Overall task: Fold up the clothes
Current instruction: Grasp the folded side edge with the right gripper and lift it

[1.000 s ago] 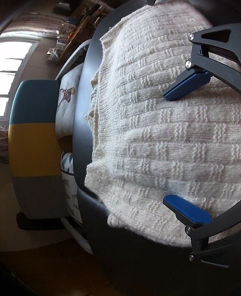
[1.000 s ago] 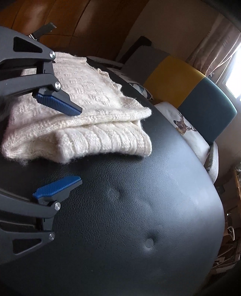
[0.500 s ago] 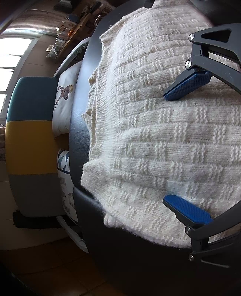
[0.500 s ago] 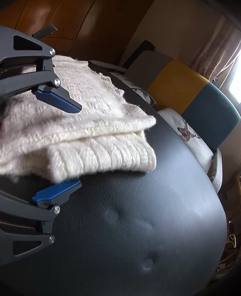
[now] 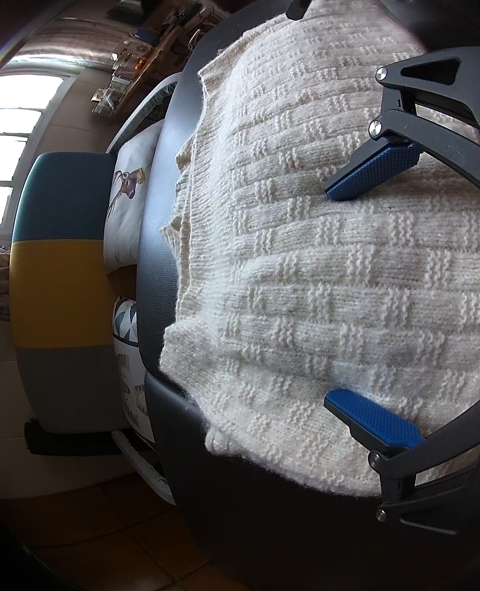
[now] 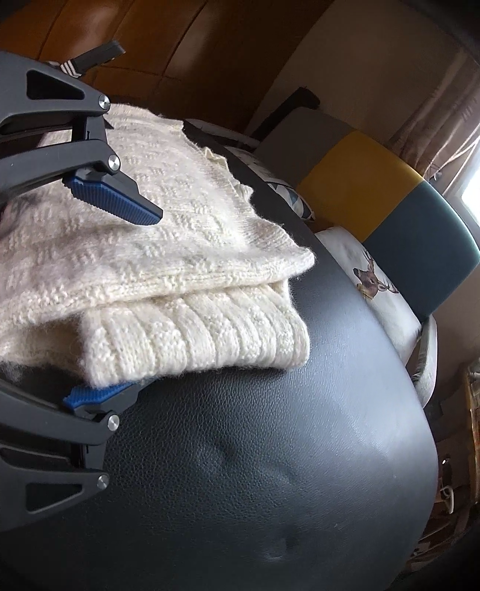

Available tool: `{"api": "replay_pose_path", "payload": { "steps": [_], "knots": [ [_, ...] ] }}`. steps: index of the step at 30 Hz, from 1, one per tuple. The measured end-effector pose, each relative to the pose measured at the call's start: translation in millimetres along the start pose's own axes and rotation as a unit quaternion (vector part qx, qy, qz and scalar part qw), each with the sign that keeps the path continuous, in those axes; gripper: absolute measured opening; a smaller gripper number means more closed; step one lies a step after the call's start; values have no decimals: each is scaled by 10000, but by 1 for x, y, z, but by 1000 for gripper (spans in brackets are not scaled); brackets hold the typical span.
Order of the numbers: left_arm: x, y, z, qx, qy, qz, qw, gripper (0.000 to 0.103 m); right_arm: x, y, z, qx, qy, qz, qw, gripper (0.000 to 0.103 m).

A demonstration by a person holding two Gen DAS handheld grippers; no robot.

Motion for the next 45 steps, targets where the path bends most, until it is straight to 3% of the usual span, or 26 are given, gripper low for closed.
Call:
{"api": "replay_pose_path", "payload": {
  "steps": [5, 7, 8, 9, 16, 21, 25, 30, 35, 38, 42, 45],
  "knots": [
    [0, 0, 0, -19, 6, -1, 10000, 103, 3, 7, 5, 261, 180, -545, 9980, 74],
    [0, 0, 1, -30, 5, 0, 10000, 103, 4, 10, 6, 283, 196, -727, 9968, 52],
    [0, 0, 1, -35, 4, 2, 10000, 103, 4, 12, 7, 283, 197, -811, 9961, 34],
    [0, 0, 1, -37, 0, 3, 10000, 103, 4, 13, 6, 277, 176, -829, 9960, 27],
    [2, 1, 0, -26, 32, -2, 10000, 103, -2, 18, -5, 219, -55, -692, 9974, 19],
    [7, -9, -8, 245, 196, 131, 9994, 103, -15, 14, -28, 226, -215, -562, 9979, 17],
    [12, -32, -25, 582, 261, 195, 9978, 103, -28, 3, -58, 525, -370, -652, 9958, 17],
    [5, -54, -52, 732, -64, 307, 9968, 103, -42, -16, -97, 988, -595, -810, 9900, 17],
    [29, -71, -26, 656, 181, 850, 9941, 103, -53, -30, -125, 1215, -750, -674, 9875, 17],
    [31, -73, -22, 725, -52, 833, 9939, 103, -57, -12, -135, 1046, -821, -565, 9895, 16],
    [25, -68, -26, 995, 62, 615, 9931, 103, -62, 40, -141, 835, -891, -908, 9884, 16],
    [26, -49, -25, 994, 74, 437, 9941, 103, -66, 85, -138, 709, -918, -1229, 9856, 16]
  ]
}}
Point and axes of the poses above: each gripper's, at about its wrist camera, not at the fingertips, and z roughly the way its jaws point, y to its left, x to its underside, the point moved 7 cm from there along z, roughly the way its jaws point, and after that the axes turned 14 degrees about -y, right-handed, at the moved point
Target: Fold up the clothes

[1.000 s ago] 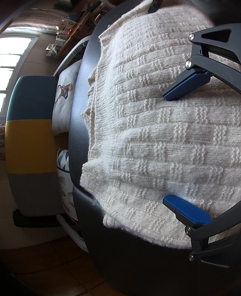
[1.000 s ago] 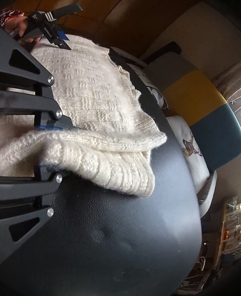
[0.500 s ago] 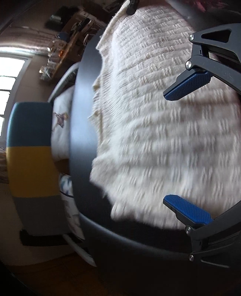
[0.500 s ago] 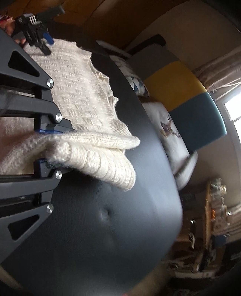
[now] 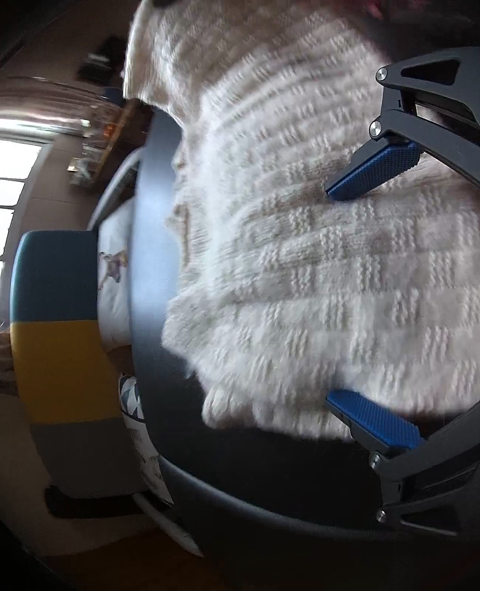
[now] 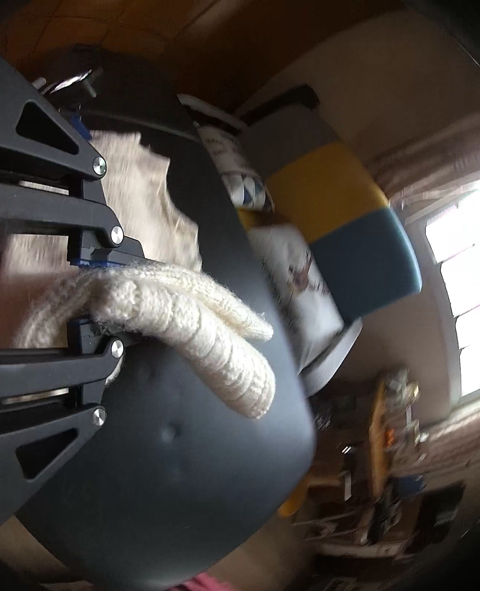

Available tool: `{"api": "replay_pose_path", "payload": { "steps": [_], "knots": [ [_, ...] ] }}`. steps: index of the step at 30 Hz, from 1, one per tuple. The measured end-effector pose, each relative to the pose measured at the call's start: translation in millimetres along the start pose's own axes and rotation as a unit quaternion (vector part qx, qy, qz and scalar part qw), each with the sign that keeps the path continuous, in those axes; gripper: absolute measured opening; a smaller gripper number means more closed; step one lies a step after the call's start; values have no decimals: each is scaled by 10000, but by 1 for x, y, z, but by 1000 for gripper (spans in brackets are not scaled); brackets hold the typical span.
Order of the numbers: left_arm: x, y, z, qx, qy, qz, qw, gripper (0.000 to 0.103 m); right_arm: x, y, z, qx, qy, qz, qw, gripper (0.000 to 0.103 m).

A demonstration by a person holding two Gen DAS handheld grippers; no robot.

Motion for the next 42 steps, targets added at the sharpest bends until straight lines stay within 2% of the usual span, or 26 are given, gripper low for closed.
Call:
{"api": "replay_pose_path", "payload": {
  "steps": [5, 12, 19, 26, 30, 35, 37, 39, 42],
  "knots": [
    [6, 34, -4, -36, -15, -292, 9996, 103, -11, 61, 6, -215, 12, -519, 9984, 16],
    [14, 77, -9, -71, -43, -659, 9978, 103, 6, 127, 27, -500, 246, -898, 9944, 16],
    [17, 76, -12, 12, -126, -698, 9975, 103, 47, 202, 49, -967, 544, -1321, 9850, 16],
    [19, 73, -18, 138, -198, -750, 9969, 103, 128, 268, 78, -1181, 974, -2352, 9598, 16],
    [20, 73, -24, 226, -224, -782, 9964, 103, 171, 276, 91, -1259, 1318, -2598, 9483, 16],
    [26, 79, -38, 184, -228, -887, 9956, 103, 178, 272, 88, -1459, 1384, -2313, 9519, 18],
    [30, 82, -46, 179, -242, -971, 9948, 103, 181, 270, 87, -1539, 1410, -2198, 9530, 21],
    [35, 85, -52, 187, -263, -1009, 9944, 103, 184, 268, 86, -1618, 1436, -2083, 9538, 28],
    [39, 87, -57, 217, -288, -970, 9946, 103, 187, 265, 84, -1736, 1474, -1909, 9548, 30]
  ]
}}
Point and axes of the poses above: each gripper's, at about its wrist camera, not at the fingertips, and z roughly the way its jaws point, y to its left, x to its underside, the point moved 7 cm from there along z, roughly the way its jaws point, and after that the axes turned 14 degrees about -y, right-handed, at the moved point
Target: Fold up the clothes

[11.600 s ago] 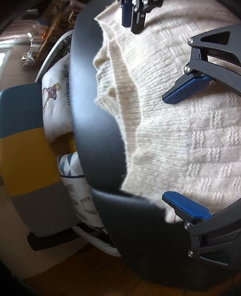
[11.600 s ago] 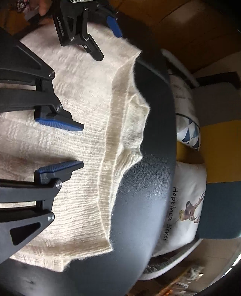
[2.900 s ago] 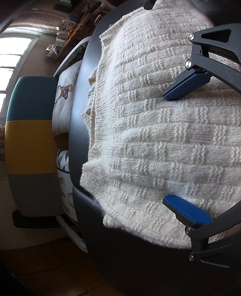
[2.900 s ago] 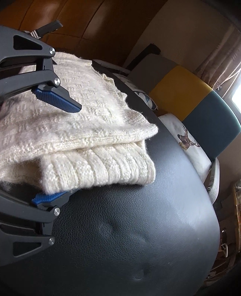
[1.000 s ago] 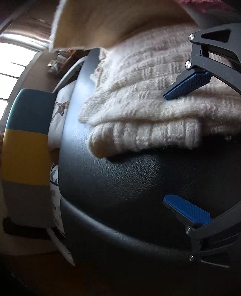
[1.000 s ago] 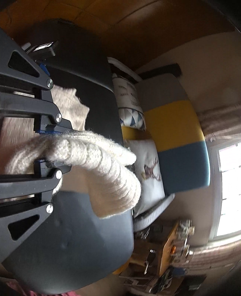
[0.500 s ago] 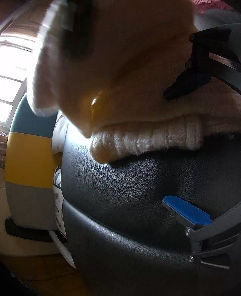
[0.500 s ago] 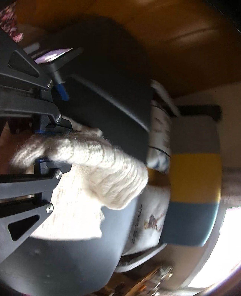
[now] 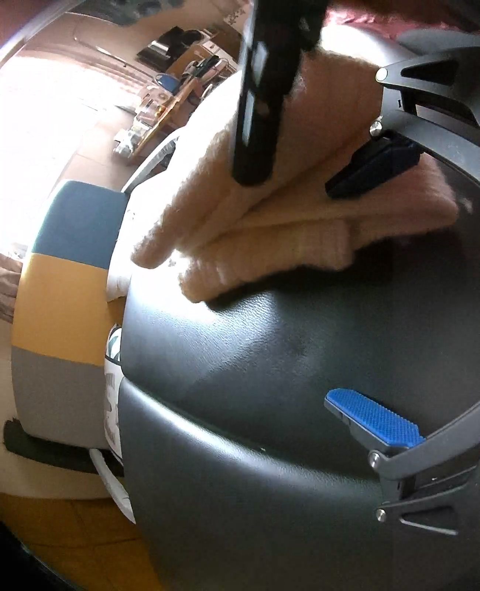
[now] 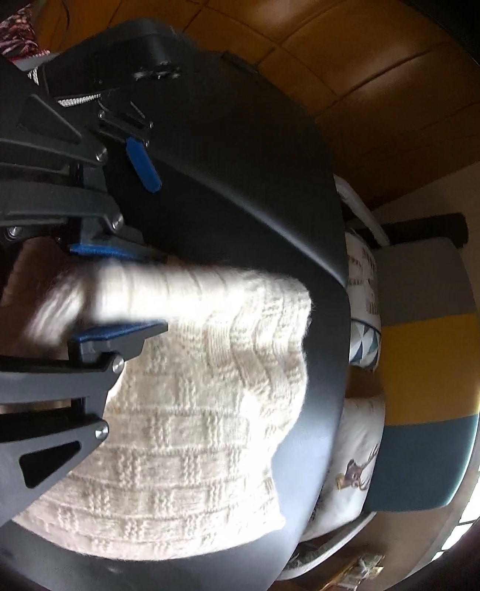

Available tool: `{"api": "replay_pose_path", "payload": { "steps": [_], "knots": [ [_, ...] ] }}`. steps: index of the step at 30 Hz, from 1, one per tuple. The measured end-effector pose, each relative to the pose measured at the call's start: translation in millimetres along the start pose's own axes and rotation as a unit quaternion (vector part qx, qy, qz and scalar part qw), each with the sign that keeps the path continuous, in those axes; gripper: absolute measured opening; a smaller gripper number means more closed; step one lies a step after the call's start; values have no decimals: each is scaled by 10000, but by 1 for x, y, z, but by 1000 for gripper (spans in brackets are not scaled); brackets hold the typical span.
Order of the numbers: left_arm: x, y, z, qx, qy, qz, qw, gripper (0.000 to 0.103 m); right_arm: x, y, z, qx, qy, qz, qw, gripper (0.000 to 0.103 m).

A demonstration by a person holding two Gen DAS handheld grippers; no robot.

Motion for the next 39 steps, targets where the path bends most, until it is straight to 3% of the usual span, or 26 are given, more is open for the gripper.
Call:
{"api": "replay_pose_path", "payload": {
  "steps": [2, 5, 8, 11, 13, 17, 21, 27, 30, 35, 39],
  "knots": [
    [1, 3, -2, 24, 14, 11, 10000, 103, -1, -1, -8, -160, -126, 136, 9997, 30],
    [-1, 8, -10, 79, 0, -172, 9998, 103, -13, -11, -47, -495, -841, 503, 9940, 30],
    [-10, 16, -21, 209, -148, -585, 9980, 103, -17, -39, -80, -308, -1463, 831, 9853, 23],
    [-24, 14, -32, 501, -295, -957, 9937, 103, -1, -67, -79, 278, -1250, 866, 9880, 17],
    [-33, 8, -38, 643, -366, -1068, 9915, 103, 14, -75, -71, 385, -1033, 909, 9897, 16],
    [-43, -3, -41, 559, -369, -892, 9938, 103, 35, -48, -49, -433, -737, 681, 9940, 16],
    [-42, -11, -43, 449, -313, -730, 9958, 103, 60, -6, -25, -696, -311, -134, 9970, 16],
    [-35, -34, -26, 374, 53, -330, 9987, 103, 64, -21, -42, -1018, -456, 299, 9933, 16],
    [-41, -51, -28, 490, -41, -239, 9985, 103, 58, -47, -76, -777, -772, 375, 9933, 17],
    [-49, -76, -22, 554, -65, -23, 9984, 103, 53, -107, -110, 88, -1138, 588, 9917, 17],
    [-43, -78, 0, 14, 170, 423, 9990, 102, 58, -116, -98, 201, -943, 512, 9940, 17]
  ]
}}
Point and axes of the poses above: each gripper's, at about its wrist camera, not at the fingertips, and z roughly the way its jaws point, y to its left, x to its underside, the point moved 7 cm from there along z, roughly the way its jaws point, and after that the axes turned 14 degrees about -y, right-handed, at the moved point
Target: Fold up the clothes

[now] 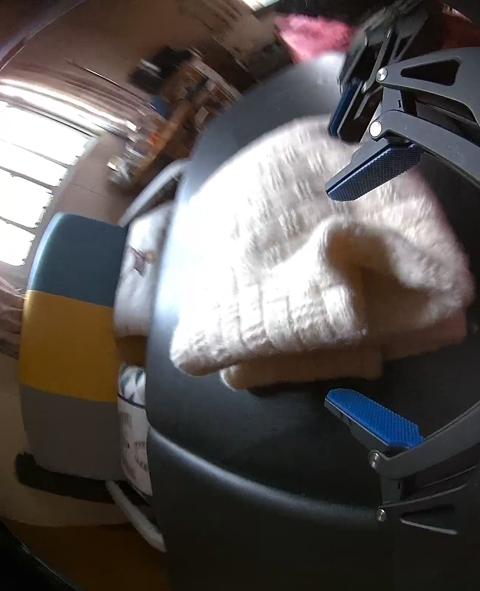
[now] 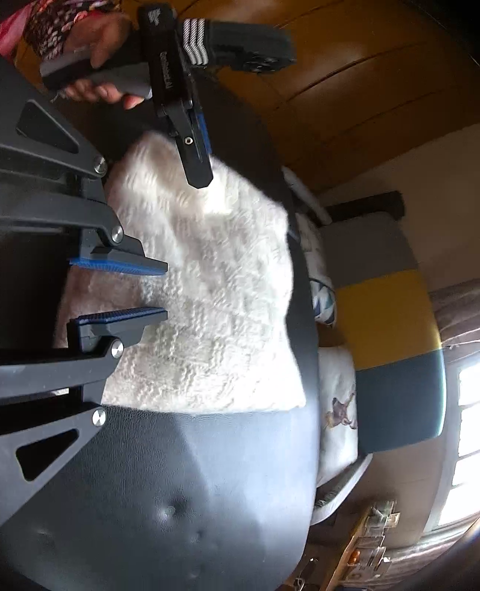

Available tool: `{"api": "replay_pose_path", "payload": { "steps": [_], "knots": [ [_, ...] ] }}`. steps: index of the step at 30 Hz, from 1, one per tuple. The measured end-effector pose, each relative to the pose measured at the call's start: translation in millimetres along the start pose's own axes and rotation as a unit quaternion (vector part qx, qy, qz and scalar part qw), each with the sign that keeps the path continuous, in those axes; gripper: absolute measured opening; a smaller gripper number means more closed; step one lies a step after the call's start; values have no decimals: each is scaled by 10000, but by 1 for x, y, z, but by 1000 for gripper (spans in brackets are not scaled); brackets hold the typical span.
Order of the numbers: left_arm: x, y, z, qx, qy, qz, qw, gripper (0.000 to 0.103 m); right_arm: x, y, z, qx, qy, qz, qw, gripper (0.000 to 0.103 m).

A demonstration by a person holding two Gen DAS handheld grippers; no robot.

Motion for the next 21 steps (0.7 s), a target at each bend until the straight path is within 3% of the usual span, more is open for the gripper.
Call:
{"api": "replay_pose_path", "payload": {
  "steps": [1, 3, 5, 9, 15, 21],
  "knots": [
    [2, 5, 4, -107, 20, 49, 9999, 96, 1, 3, 7, 1, 69, -66, 10000, 17],
    [5, 12, 9, 227, 214, -298, 9991, 25, 4, 10, 20, 8, 202, -181, 9996, 17],
    [4, 18, 2, 428, 210, -660, 9967, 24, 7, 16, 22, -32, 279, -221, 9994, 17],
    [-3, 15, -22, 597, -43, -376, 9975, 19, 3, 27, 26, -102, 281, -311, 9991, 17],
    [-8, 29, -43, 615, -414, -656, 9951, 17, -3, 42, 31, -206, 284, -446, 9984, 17],
    [19, 64, -27, 237, 54, -966, 9950, 17, -2, 59, 39, -355, 419, -578, 9968, 17]
  ]
}}
Point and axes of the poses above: each gripper's, at about its wrist camera, not at the fingertips, and z roughly the way its jaws point, y to its left, x to its underside, the point moved 7 cm from there along z, roughly the way its jaws point, and after that the axes turned 14 degrees about -y, right-handed, at the moved point
